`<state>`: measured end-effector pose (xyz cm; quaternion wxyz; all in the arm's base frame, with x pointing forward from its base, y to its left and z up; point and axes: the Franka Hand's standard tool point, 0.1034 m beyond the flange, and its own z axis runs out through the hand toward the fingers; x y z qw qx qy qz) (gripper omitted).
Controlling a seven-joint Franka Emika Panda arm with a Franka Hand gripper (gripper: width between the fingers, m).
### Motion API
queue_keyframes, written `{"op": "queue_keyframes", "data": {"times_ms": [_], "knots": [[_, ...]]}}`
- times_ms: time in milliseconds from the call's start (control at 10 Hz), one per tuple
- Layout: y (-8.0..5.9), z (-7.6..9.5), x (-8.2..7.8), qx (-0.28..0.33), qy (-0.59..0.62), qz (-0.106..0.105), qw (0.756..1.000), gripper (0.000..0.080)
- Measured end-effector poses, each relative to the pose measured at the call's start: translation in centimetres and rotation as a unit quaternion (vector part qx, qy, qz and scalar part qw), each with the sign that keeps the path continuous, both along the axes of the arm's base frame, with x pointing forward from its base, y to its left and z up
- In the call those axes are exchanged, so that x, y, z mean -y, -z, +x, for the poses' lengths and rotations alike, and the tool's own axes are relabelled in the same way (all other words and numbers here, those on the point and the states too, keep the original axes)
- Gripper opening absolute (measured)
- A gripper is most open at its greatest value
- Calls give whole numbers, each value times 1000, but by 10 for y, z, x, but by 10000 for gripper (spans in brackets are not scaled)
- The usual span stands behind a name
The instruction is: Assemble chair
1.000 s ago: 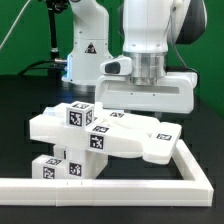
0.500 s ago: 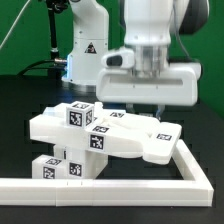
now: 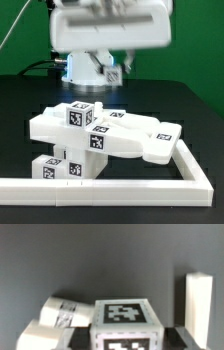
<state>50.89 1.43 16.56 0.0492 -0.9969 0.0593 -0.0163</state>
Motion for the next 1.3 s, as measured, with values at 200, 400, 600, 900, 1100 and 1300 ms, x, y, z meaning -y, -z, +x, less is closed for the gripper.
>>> {"op": "queue_keyframes", "data": {"times_ms": [200, 400, 600, 900, 1100, 1300], "knots": [[4, -3, 0, -4, -2, -1, 1000, 284], [5, -3, 0, -5, -2, -1, 1000, 284], [-10, 12, 8, -16, -20, 4, 1000, 284], [-18, 44, 22, -3, -57, -6, 998, 284], [-17, 42, 22, -5, -57, -6, 998, 284], [-15, 43, 22, -3, -59, -8, 998, 284]]}}
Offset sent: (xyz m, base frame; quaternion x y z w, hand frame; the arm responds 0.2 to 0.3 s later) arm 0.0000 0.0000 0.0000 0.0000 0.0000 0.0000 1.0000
